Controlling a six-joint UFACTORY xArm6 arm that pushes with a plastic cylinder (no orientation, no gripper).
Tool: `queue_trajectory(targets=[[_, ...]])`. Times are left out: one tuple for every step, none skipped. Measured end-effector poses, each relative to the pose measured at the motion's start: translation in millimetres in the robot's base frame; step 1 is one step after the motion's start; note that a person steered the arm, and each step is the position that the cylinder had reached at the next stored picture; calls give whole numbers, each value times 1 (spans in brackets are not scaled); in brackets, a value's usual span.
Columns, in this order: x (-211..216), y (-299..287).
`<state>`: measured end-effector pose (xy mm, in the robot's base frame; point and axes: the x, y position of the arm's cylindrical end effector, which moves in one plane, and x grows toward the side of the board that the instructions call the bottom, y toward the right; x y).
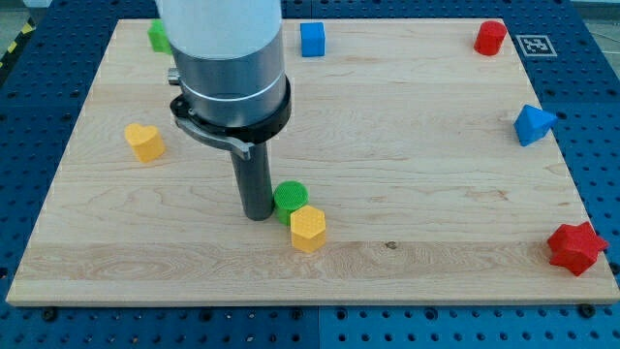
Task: Place the arm to the left of the yellow heart
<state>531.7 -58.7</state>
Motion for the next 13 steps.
queue_trajectory(targets=[[0,6],[0,6],[0,6],[0,-4],[0,-9],[0,-29],[0,-50],[0,-59],[0,-61],[0,-62],[0,-64],[0,-64],[0,-64]])
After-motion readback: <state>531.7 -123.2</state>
